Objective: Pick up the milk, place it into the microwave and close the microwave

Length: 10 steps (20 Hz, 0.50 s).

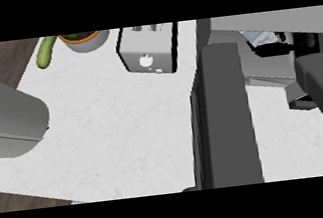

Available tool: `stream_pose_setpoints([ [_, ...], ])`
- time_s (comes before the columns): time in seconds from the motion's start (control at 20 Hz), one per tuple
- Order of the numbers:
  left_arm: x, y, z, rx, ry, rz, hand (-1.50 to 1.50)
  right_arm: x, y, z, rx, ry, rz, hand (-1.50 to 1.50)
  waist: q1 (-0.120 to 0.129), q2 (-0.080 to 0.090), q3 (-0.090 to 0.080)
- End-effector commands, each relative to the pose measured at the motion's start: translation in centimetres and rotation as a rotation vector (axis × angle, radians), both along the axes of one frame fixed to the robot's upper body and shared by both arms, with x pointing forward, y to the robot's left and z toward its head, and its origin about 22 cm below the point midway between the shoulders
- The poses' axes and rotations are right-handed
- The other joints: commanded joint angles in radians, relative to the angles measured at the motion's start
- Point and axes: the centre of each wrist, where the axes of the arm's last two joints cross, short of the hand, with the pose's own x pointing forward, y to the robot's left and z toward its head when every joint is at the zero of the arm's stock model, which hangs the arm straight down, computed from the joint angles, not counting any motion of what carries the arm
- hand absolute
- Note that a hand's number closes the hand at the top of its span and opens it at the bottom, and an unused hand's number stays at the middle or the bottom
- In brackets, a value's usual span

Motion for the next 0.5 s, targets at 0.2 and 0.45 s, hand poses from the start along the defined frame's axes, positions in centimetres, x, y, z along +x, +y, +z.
stream_pose_setpoints([
  [0.2, 0.5, 0.2, 0.5, 0.037, -0.002, 0.012, -1.50, 0.1, -0.7, 0.7, -0.005, -0.020, -0.023, 1.50, 0.010, 0.007, 0.002],
  [0.45, 0.7, 0.6, 0.5, 0.062, -0.004, 0.019, -1.50, 0.0, -1.9, 1.4, -0.009, -0.027, -0.026, 1.50, 0.021, 0.017, 0.002],
])
